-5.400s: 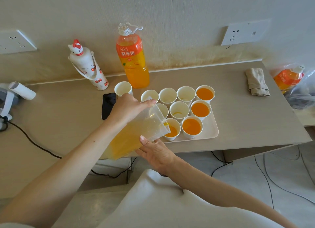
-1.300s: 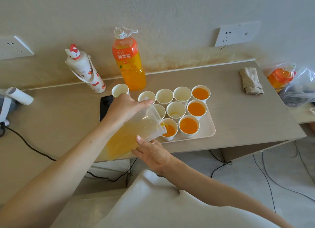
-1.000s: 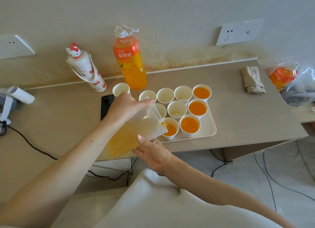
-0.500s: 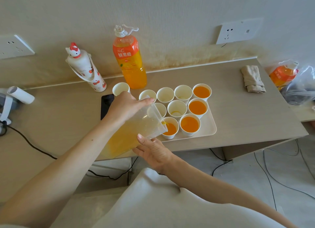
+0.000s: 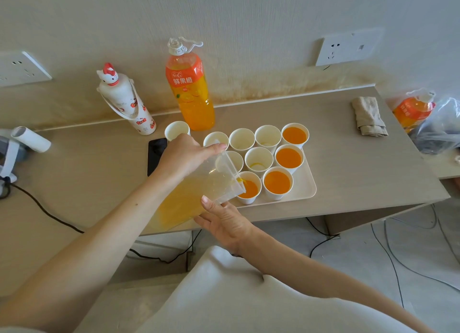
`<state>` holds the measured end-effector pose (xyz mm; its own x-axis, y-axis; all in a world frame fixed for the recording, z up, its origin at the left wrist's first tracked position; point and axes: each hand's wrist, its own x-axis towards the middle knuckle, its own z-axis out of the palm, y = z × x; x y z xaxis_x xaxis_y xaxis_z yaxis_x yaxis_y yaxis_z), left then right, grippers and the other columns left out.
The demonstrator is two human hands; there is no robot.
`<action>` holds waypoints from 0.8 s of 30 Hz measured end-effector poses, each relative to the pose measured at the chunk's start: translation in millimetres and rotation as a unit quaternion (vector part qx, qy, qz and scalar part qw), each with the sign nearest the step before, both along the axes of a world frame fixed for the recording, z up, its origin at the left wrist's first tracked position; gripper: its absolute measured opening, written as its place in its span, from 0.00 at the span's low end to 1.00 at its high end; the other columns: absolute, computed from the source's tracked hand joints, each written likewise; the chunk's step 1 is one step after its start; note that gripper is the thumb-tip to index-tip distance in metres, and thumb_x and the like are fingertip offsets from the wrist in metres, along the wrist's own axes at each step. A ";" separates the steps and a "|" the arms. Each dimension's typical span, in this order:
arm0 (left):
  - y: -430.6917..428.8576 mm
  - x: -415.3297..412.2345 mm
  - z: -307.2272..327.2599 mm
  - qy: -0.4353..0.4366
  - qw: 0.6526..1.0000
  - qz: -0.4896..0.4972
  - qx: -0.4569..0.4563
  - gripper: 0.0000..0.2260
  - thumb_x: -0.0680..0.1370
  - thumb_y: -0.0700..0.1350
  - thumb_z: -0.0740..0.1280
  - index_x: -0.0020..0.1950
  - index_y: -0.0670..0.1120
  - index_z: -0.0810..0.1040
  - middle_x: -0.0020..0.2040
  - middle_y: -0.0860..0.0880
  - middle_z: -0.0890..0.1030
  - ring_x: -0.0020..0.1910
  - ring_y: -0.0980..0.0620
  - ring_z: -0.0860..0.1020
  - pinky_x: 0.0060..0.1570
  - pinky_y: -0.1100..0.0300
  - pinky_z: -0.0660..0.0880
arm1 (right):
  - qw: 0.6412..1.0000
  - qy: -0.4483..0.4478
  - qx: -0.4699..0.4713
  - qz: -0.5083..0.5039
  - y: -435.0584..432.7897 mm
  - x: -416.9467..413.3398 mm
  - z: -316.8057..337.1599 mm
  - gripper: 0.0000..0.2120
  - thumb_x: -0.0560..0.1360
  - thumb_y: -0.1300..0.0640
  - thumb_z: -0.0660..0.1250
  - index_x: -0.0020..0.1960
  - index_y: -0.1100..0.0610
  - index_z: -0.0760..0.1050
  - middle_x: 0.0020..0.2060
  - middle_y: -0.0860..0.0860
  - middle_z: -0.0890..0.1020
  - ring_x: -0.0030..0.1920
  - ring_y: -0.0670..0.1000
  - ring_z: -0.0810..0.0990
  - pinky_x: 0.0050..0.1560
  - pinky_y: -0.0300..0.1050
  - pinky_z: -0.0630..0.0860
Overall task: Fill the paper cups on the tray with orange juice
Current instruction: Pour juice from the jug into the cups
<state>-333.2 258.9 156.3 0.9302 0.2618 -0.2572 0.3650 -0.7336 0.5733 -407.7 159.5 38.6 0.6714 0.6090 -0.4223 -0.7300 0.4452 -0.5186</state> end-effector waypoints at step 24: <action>1.6 1.3 -0.9 0.013 1.000 -0.001 -0.003 0.27 0.70 0.64 0.70 0.31 0.42 0.69 0.27 0.49 0.65 0.27 0.51 0.66 0.32 0.57 0.60 | 1.000 -0.012 -0.005 0.011 -0.9 0.4 -3.3 0.56 0.52 0.43 0.85 0.74 0.54 0.64 0.68 0.54 0.76 0.69 0.57 0.73 0.73 0.58 0.63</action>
